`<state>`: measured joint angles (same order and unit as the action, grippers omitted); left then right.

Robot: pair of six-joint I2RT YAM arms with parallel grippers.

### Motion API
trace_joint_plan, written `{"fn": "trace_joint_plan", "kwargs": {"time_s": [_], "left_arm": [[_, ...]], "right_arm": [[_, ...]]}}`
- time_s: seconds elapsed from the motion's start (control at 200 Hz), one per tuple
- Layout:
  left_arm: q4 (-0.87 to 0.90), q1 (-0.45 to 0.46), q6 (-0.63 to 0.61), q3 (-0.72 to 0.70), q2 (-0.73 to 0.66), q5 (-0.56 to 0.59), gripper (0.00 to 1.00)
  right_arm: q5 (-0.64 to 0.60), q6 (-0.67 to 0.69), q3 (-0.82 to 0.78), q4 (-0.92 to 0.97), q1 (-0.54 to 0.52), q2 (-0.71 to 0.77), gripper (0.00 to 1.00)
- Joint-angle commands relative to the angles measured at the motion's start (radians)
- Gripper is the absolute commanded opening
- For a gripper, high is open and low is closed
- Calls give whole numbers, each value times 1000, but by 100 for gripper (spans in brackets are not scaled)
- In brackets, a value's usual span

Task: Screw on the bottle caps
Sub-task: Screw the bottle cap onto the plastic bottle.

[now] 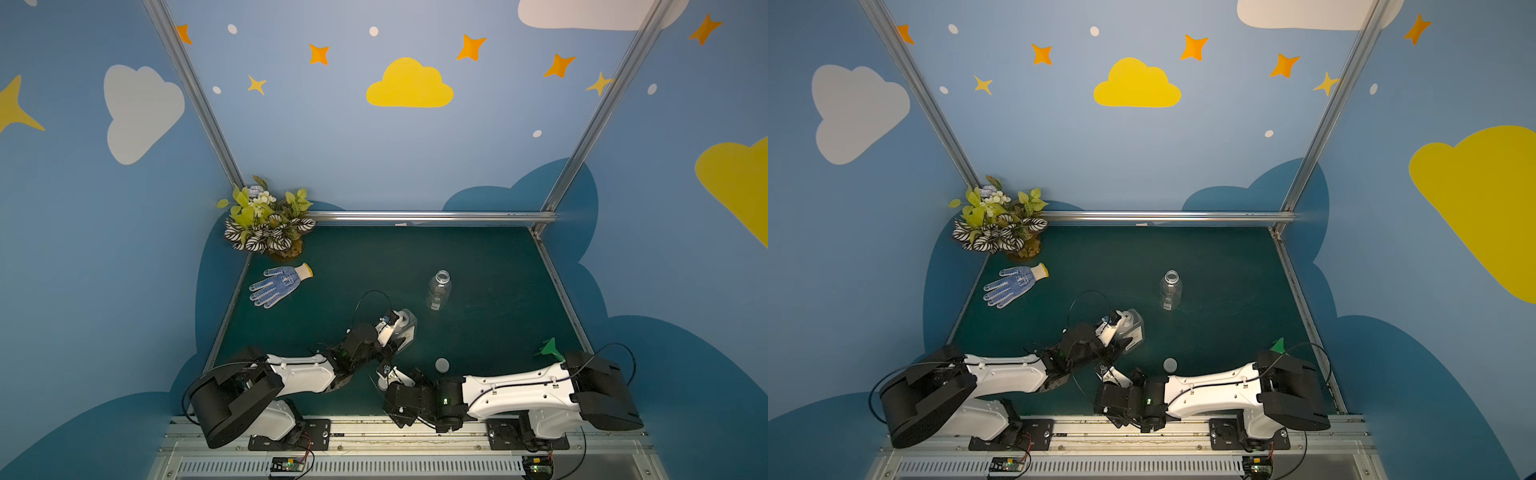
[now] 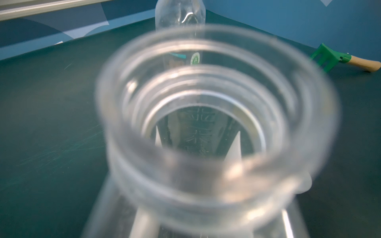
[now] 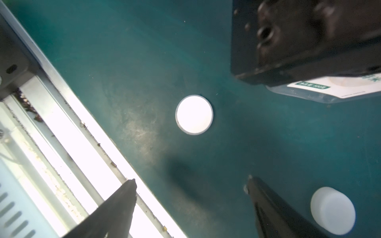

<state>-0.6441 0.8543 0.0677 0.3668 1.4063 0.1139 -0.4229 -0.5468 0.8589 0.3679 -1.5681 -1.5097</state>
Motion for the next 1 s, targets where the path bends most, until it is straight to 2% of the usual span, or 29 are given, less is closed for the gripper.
{"fn": "trace_joint_plan", "kwargs": {"time_s": [0.0, 0.275, 0.561, 0.996], "left_arm": [[14, 1, -12, 14, -4, 54, 45], [75, -20, -12, 0, -80, 163, 38], [112, -99, 63, -18, -104, 177, 35], [118, -124, 98, -32, -98, 179, 34]], "right_arm": [[-23, -19, -30, -20, -4, 36, 88], [-28, -11, -13, -19, 21, 3, 87], [6, 25, 72, 1, 61, -105, 78], [50, 40, 159, 29, 130, -247, 66]]}}
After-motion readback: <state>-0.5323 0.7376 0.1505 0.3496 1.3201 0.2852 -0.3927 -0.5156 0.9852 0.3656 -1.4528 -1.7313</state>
